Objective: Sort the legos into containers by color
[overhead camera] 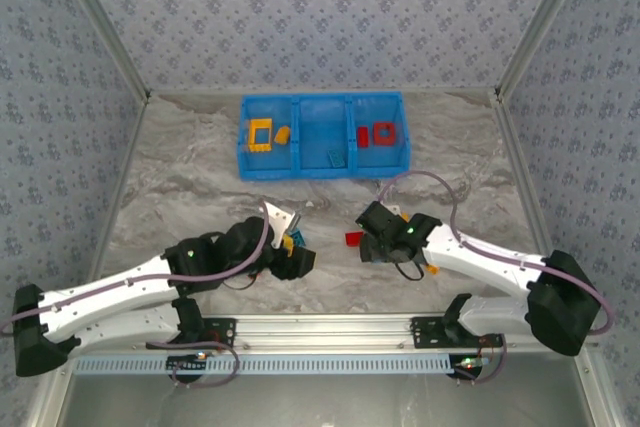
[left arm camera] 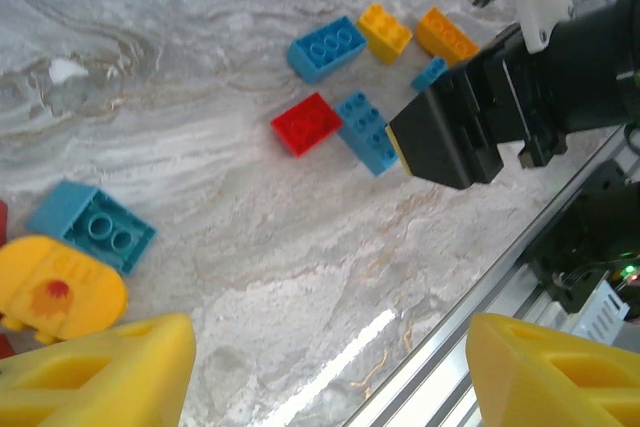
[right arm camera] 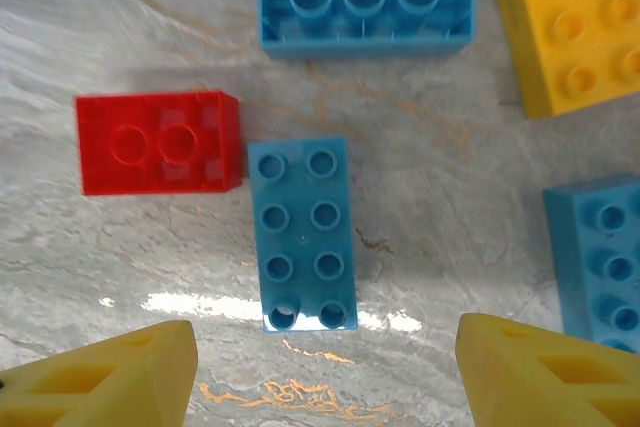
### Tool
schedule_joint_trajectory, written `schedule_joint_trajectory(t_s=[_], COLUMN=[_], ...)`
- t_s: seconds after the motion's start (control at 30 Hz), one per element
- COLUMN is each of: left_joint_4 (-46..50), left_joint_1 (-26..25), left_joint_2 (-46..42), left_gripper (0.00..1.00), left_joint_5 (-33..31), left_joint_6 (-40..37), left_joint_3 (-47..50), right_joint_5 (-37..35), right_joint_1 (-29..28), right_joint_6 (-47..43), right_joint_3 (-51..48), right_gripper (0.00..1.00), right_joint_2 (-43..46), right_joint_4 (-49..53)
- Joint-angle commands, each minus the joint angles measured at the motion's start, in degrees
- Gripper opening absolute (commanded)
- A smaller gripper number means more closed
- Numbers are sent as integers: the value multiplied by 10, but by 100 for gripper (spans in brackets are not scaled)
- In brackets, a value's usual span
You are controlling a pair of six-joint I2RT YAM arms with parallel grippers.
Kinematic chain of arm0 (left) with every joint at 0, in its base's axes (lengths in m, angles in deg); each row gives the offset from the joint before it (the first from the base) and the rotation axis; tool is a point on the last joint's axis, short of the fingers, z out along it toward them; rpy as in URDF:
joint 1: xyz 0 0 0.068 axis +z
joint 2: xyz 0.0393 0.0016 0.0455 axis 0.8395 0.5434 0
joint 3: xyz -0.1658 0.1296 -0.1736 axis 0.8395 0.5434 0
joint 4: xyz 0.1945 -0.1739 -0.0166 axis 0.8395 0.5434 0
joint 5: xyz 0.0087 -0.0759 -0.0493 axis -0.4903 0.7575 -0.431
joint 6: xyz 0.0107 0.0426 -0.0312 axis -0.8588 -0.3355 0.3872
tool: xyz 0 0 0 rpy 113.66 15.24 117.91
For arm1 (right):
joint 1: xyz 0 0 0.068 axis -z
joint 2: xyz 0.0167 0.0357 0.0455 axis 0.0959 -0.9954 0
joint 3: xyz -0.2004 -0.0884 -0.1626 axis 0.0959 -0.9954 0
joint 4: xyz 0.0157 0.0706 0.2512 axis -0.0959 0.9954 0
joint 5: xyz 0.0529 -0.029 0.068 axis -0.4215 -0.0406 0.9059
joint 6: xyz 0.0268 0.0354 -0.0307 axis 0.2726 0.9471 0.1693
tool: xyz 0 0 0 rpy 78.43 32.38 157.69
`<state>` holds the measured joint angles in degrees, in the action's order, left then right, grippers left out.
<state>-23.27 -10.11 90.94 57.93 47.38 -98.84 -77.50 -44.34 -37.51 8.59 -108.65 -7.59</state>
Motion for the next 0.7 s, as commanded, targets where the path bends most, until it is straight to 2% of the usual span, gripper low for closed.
schedule_joint_trajectory(t_s=[0.0, 0.47, 0.67], left_joint_4=[-45, -67, -57], left_joint_1=[-24, -41, -40], left_joint_2=[-1, 44, 32], left_gripper=[73, 72, 72], left_joint_5=[-49, -44, -59], left_joint_6=[38, 25, 30], left_joint_3=[14, -1, -5], right_joint_5=[46, 57, 26], right_joint_1=[6, 52, 45], right_joint_6=[12, -6, -1], right_joint_3=[-14, -23, -14], right_gripper=[71, 50, 29], right_joint_2=[-20, -111, -107], right_joint_4=[-18, -95, -74])
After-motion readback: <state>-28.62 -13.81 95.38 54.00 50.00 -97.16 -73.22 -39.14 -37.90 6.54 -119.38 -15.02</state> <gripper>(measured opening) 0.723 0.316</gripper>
